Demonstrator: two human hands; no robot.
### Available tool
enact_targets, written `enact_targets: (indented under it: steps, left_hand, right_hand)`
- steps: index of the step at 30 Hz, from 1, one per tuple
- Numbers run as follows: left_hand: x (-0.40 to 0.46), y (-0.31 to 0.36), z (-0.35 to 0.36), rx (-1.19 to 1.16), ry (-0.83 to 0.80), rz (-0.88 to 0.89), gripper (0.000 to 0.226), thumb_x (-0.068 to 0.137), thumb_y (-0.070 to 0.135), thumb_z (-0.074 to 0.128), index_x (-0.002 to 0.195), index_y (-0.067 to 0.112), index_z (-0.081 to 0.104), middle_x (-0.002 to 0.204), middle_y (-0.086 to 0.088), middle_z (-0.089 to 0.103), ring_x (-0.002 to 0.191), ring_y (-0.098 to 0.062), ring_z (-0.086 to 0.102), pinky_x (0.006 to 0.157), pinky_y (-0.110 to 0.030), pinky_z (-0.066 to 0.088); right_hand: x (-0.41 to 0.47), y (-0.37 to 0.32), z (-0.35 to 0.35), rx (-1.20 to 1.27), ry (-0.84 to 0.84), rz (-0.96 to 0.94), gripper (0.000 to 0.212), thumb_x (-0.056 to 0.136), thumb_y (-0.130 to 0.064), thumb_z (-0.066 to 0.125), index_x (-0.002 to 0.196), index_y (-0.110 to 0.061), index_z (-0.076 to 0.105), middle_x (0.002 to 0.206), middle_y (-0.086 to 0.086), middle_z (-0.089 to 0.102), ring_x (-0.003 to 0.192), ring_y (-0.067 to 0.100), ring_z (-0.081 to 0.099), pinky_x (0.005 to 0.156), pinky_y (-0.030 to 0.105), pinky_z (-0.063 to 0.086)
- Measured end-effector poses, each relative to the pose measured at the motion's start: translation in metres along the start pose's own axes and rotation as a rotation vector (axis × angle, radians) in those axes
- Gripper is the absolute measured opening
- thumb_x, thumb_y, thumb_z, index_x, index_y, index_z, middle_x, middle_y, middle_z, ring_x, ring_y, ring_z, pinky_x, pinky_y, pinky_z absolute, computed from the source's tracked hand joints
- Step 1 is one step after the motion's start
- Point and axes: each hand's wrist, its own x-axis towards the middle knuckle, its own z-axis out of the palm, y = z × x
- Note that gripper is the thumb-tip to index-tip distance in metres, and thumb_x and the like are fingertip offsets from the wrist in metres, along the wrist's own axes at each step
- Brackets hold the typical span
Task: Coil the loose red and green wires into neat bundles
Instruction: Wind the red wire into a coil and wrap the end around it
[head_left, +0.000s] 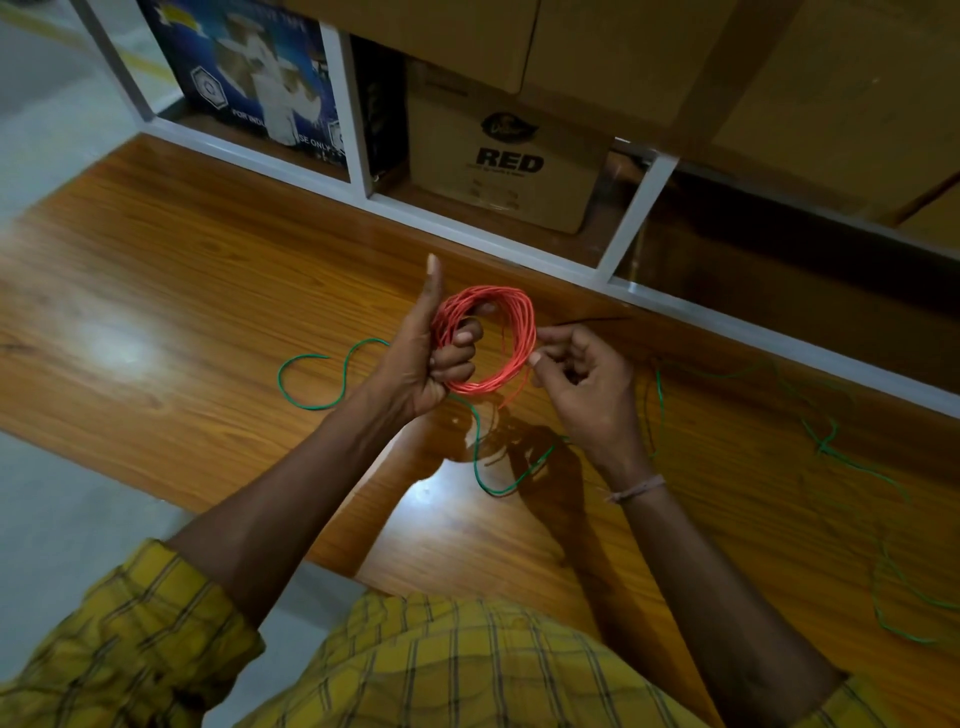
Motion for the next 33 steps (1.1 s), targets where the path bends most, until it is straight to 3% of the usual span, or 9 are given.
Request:
enact_targets:
  steps: [5,10,13,16,18,22,26,29,33]
  left_hand:
    - [0.002,-0.006,0.001,0.099,0.085,0.060,0.048,0.110,0.053,0.044,0.107,0.011,0.066,0.059,0.005,0.040,0.032,0.000,0.023,0.032,-0.017,0.016]
    - [0.004,-0.011,-0.002,0.165,0.113,0.108,0.037,0.112,0.041,0.049,0.107,0.010,0.069,0.060,0.005,0.037,0.035,-0.002,0.022,0.034,-0.016,0.019]
    - [0.003,-0.010,-0.003,0.177,0.075,0.124,0.036,0.113,0.037,0.047,0.105,0.009,0.068,0.059,0.006,0.035,0.035,-0.002,0.022,0.035,-0.016,0.018]
    - [0.000,-0.006,-0.004,0.178,0.003,0.078,0.040,0.114,0.038,0.041,0.104,0.008,0.065,0.057,0.007,0.034,0.033,-0.001,0.021,0.035,-0.016,0.015]
    - [-0.001,-0.005,-0.004,0.172,-0.038,0.053,0.043,0.115,0.040,0.039,0.105,0.007,0.065,0.057,0.007,0.035,0.033,-0.001,0.023,0.035,-0.017,0.015]
    - [0.001,-0.007,-0.003,0.135,-0.081,0.014,0.049,0.114,0.045,0.037,0.105,0.008,0.067,0.057,0.008,0.035,0.033,0.000,0.025,0.034,-0.017,0.017]
    - [0.005,-0.008,-0.003,0.118,-0.077,0.009,0.051,0.113,0.049,0.037,0.104,0.009,0.069,0.057,0.008,0.035,0.033,0.001,0.025,0.034,-0.016,0.018]
    - [0.006,-0.011,-0.002,0.155,-0.044,0.027,0.059,0.103,0.062,0.044,0.104,0.008,0.068,0.058,0.008,0.034,0.035,0.001,0.025,0.034,-0.017,0.018]
    - [0.010,-0.021,-0.003,0.191,0.021,0.112,0.065,0.082,0.073,0.065,0.100,0.011,0.056,0.062,0.006,0.034,0.038,0.000,0.025,0.035,-0.015,0.022]
  right_hand:
    - [-0.003,-0.012,0.003,0.054,0.087,0.019,0.019,0.096,-0.039,0.078,0.099,-0.020,0.079,0.085,-0.003,0.076,0.079,0.021,0.072,0.068,0.038,0.057]
    - [-0.001,-0.011,0.004,-0.006,0.122,-0.014,0.014,0.093,-0.032,0.082,0.091,-0.019,0.078,0.086,-0.001,0.075,0.083,0.019,0.071,0.073,0.041,0.057]
    - [0.001,-0.007,-0.002,-0.021,0.105,-0.025,0.014,0.089,-0.028,0.086,0.091,-0.017,0.078,0.107,0.000,0.071,0.101,0.010,0.069,0.079,0.031,0.056]
    - [0.005,-0.003,-0.010,0.096,-0.003,0.032,0.013,0.087,-0.018,0.087,0.091,-0.011,0.077,0.139,-0.008,0.063,0.131,0.003,0.060,0.095,0.022,0.056]
    - [0.008,0.000,-0.014,0.191,-0.082,0.046,0.012,0.088,-0.009,0.084,0.090,-0.005,0.073,0.147,-0.005,0.063,0.138,0.009,0.058,0.103,0.027,0.056]
    - [0.011,0.002,-0.015,0.339,-0.166,0.038,0.010,0.092,0.003,0.075,0.091,-0.002,0.067,0.131,0.012,0.074,0.130,0.027,0.067,0.103,0.042,0.056]
    - [0.012,0.008,-0.016,0.372,-0.165,0.061,0.011,0.091,-0.006,0.078,0.091,-0.008,0.067,0.122,0.017,0.074,0.122,0.035,0.068,0.102,0.052,0.055]
    - [0.011,0.010,-0.017,0.345,-0.140,0.081,0.010,0.090,-0.011,0.079,0.090,-0.012,0.069,0.116,0.015,0.073,0.110,0.031,0.070,0.096,0.053,0.057]
    - [0.006,0.010,-0.013,0.361,-0.059,0.122,0.012,0.094,0.001,0.075,0.090,-0.010,0.069,0.116,0.016,0.074,0.101,0.030,0.072,0.086,0.046,0.064]
